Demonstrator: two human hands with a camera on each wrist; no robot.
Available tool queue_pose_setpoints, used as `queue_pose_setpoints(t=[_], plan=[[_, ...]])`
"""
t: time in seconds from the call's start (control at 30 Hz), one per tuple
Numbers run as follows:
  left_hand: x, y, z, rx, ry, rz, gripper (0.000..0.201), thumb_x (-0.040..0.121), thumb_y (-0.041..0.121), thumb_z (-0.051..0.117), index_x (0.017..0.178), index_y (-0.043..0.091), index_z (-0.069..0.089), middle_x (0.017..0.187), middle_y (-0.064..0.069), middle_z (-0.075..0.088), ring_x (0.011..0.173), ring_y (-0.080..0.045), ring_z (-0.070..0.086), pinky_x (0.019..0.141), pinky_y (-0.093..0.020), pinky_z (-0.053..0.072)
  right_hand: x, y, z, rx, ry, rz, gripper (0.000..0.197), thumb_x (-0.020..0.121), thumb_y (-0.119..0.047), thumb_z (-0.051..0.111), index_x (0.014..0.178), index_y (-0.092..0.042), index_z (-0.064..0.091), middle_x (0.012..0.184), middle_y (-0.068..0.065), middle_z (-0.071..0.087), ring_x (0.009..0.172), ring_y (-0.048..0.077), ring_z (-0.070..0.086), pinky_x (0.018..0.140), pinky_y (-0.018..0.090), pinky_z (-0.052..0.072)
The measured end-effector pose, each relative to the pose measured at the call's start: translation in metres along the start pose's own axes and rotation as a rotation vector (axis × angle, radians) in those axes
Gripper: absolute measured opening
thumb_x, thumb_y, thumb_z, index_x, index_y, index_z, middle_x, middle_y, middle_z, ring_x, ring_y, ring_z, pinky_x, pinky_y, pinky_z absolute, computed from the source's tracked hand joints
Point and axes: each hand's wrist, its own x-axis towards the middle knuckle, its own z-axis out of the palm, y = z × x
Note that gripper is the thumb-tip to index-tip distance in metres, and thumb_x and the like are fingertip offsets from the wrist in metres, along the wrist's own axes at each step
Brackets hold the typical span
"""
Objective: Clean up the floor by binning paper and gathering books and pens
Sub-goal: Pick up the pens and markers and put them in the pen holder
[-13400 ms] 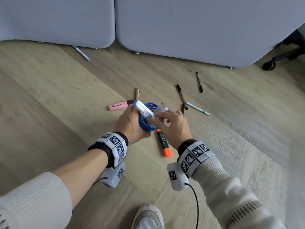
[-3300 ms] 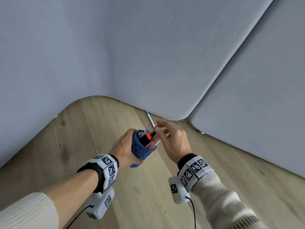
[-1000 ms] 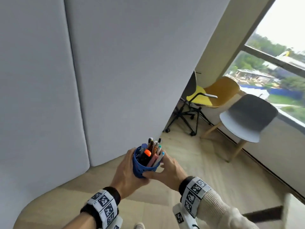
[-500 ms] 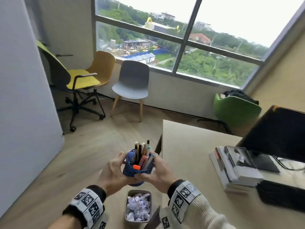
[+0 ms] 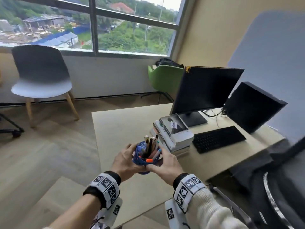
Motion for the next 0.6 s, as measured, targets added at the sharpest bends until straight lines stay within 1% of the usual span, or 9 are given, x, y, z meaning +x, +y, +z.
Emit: queue_pose_setpoints(t=[0.1, 0.2, 0.27, 0.33, 0.43, 0.5, 0.6], plan=[[0.021, 0.001, 0.011, 0.000, 0.002, -0.030, 0.087, 0.041, 0.060, 0.083, 0.118, 0.038, 0.051, 0.104, 0.016, 0.060, 0.090, -0.008, 0.062, 0.079, -0.036, 0.054, 0.007, 0.002, -0.008, -0.016, 0.008, 0.014, 0.060, 0.068, -0.029, 0.070, 0.124, -0.035, 0.048, 0.100, -0.010, 0.067, 0.079, 0.004, 0.065, 0.077, 0.020, 0.053], [0.044, -0.005, 0.020, -0.010, 0.021, -0.088, 0.083, 0.036, 0.059, 0.086, 0.108, 0.036, 0.052, 0.096, 0.015, 0.065, 0.087, -0.006, 0.064, 0.076, -0.035, 0.055, 0.031, 0.002, -0.015, -0.037, -0.043, 0.003, 0.063, 0.069, -0.028, 0.065, 0.128, -0.037, 0.047, 0.100, -0.009, 0.068, 0.086, 0.009, 0.065, 0.084, 0.030, 0.054], [0.060, -0.010, 0.023, -0.012, 0.048, -0.139, 0.079, 0.035, 0.059, 0.084, 0.105, 0.037, 0.054, 0.093, 0.016, 0.067, 0.085, -0.006, 0.066, 0.074, -0.034, 0.056, 0.052, 0.005, -0.018, -0.046, -0.056, -0.016, 0.060, 0.070, -0.030, 0.062, 0.128, -0.036, 0.048, 0.100, -0.007, 0.070, 0.089, 0.009, 0.066, 0.085, 0.032, 0.054], [0.077, -0.012, 0.025, 0.036, 0.091, -0.189, 0.074, 0.037, 0.061, 0.080, 0.103, 0.038, 0.055, 0.091, 0.016, 0.066, 0.083, -0.008, 0.065, 0.073, -0.033, 0.056, 0.073, 0.010, -0.022, -0.044, -0.082, -0.043, 0.056, 0.074, -0.029, 0.061, 0.128, -0.037, 0.050, 0.107, -0.006, 0.069, 0.092, 0.008, 0.065, 0.086, 0.034, 0.055], [0.104, -0.014, 0.028, 0.143, 0.136, -0.250, 0.074, 0.040, 0.066, 0.075, 0.107, 0.039, 0.054, 0.094, 0.016, 0.063, 0.086, -0.009, 0.062, 0.074, -0.033, 0.056, 0.108, 0.022, -0.029, -0.078, -0.139, -0.078, 0.055, 0.079, -0.028, 0.061, 0.133, -0.033, 0.048, 0.118, -0.005, 0.065, 0.103, 0.011, 0.062, 0.092, 0.035, 0.052], [0.125, -0.016, 0.034, 0.182, 0.170, -0.316, 0.077, 0.040, 0.066, 0.073, 0.109, 0.038, 0.054, 0.094, 0.014, 0.062, 0.086, -0.012, 0.062, 0.074, -0.034, 0.056, 0.137, 0.032, -0.035, -0.129, -0.188, -0.106, 0.055, 0.081, -0.028, 0.060, 0.135, -0.027, 0.047, 0.120, -0.002, 0.064, 0.108, 0.016, 0.061, 0.095, 0.034, 0.050], [0.161, -0.017, 0.048, 0.257, 0.238, -0.427, 0.080, 0.038, 0.067, 0.070, 0.110, 0.037, 0.051, 0.096, 0.012, 0.059, 0.087, -0.015, 0.061, 0.075, -0.032, 0.055, 0.180, 0.050, -0.043, -0.188, -0.264, -0.184, 0.051, 0.086, -0.028, 0.060, 0.134, -0.018, 0.048, 0.120, 0.003, 0.062, 0.113, 0.019, 0.058, 0.095, 0.029, 0.046]])
